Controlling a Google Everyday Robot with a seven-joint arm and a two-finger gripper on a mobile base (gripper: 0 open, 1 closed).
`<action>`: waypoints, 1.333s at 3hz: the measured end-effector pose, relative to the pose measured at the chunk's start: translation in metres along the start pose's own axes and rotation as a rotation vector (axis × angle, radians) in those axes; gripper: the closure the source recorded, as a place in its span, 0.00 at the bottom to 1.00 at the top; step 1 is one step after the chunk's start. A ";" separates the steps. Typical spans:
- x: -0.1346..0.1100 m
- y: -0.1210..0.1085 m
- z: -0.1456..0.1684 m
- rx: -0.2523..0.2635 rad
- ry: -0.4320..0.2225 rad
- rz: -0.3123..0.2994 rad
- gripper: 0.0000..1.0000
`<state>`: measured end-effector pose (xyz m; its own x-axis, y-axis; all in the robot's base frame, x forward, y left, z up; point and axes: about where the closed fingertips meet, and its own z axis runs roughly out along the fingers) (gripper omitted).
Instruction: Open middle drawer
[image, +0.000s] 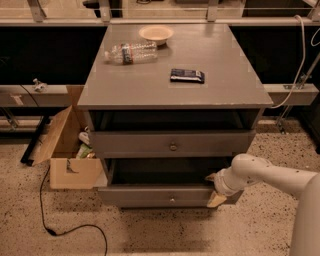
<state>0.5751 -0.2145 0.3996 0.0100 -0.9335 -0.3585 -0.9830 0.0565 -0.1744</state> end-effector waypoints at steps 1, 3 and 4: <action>0.000 0.000 0.000 0.000 0.000 0.000 0.00; 0.005 0.025 -0.005 -0.120 0.023 -0.016 0.00; 0.013 0.041 -0.006 -0.164 0.069 0.009 0.08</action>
Offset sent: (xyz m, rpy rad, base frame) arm -0.0154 0.0026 0.0007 -0.0275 0.1007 0.0974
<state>0.5337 -0.2264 0.3934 -0.0060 -0.9556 -0.2947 -0.9998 0.0116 -0.0174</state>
